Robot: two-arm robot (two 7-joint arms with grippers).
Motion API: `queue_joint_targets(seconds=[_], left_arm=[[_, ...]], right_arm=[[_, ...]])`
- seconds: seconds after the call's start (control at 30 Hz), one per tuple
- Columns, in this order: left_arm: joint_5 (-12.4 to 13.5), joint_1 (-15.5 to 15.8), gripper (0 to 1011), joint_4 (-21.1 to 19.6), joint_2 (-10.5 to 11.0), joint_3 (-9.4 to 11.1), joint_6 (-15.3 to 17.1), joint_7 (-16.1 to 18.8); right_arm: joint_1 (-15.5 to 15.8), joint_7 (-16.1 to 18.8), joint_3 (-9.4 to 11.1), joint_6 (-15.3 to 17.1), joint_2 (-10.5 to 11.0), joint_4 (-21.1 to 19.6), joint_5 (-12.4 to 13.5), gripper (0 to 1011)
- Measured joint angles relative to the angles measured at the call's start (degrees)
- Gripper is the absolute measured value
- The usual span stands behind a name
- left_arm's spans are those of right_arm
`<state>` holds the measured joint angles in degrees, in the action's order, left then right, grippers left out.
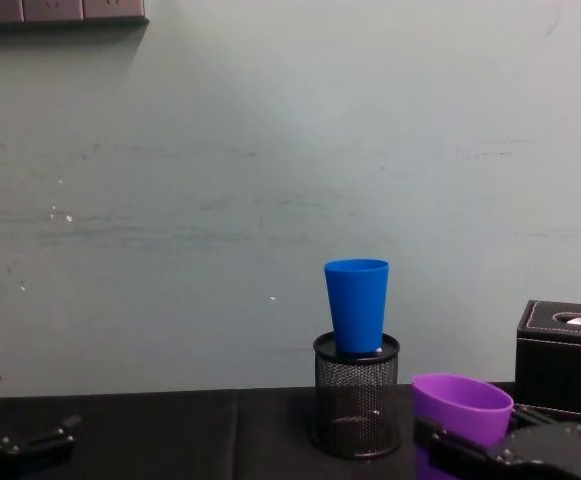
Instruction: Pick up one cup with a gripper and tap it against the other cup.
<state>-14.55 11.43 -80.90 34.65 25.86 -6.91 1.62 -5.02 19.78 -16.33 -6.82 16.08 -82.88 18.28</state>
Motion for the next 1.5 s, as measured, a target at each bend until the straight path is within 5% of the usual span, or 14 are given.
queue_joint_targets(seconds=[1.5], left_arm=[[0.0, 0.0, 1011, 0.0, 0.0, 0.0, 0.0, 0.0]], right_arm=[[-1.9, 3.2, 0.4, -5.1, -0.5, 8.4, -1.5, 726]])
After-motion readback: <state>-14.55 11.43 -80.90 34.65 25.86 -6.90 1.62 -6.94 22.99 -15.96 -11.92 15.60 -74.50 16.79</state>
